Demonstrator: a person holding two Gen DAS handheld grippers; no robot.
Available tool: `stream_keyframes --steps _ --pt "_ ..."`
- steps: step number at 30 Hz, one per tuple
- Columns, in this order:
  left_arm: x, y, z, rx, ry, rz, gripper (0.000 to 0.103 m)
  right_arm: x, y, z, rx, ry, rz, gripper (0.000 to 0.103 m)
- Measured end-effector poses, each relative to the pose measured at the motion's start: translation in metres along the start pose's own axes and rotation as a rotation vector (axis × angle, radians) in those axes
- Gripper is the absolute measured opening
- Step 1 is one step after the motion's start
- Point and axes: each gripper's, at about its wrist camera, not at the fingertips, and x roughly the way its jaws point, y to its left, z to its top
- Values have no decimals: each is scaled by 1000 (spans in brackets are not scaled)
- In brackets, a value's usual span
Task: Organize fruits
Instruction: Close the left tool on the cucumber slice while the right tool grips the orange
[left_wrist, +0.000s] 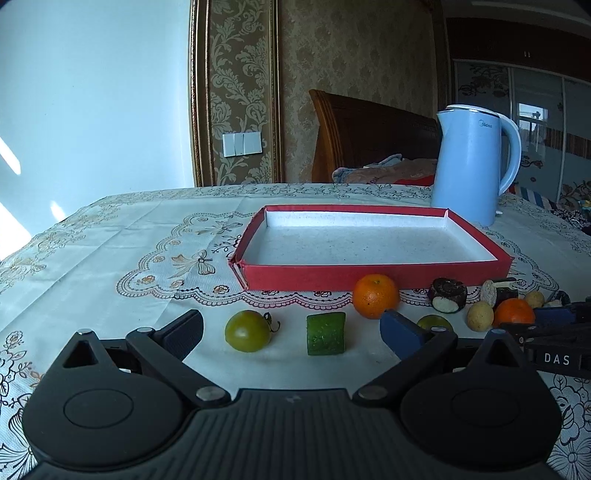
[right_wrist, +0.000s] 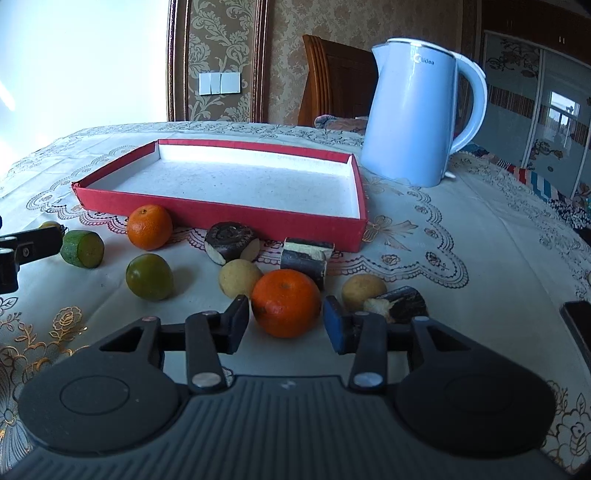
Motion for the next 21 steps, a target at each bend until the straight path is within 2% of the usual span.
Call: stream_keyframes --steps 3,5,6,7,8,15,17,21 --pt "0 -7 2 40 -20 -19 102 0 -4 0 25 0 15 40" --pt "5 -13 2 60 14 -28 79 1 -3 0 26 3 22 39" --pt "9 -14 2 64 34 -28 73 1 -3 0 25 3 19 39" --pt "13 -16 2 63 60 -26 63 1 -3 1 24 3 18 39" --pt "18 -16 1 57 89 -31 59 0 -2 1 23 0 16 39" --pt "29 -21 0 56 132 -41 56 0 -3 2 15 -8 17 39" --pt "34 -23 1 50 145 -44 48 0 -3 1 18 -9 20 39" --pt "44 -25 1 41 179 -39 45 0 -3 2 15 -8 21 39"
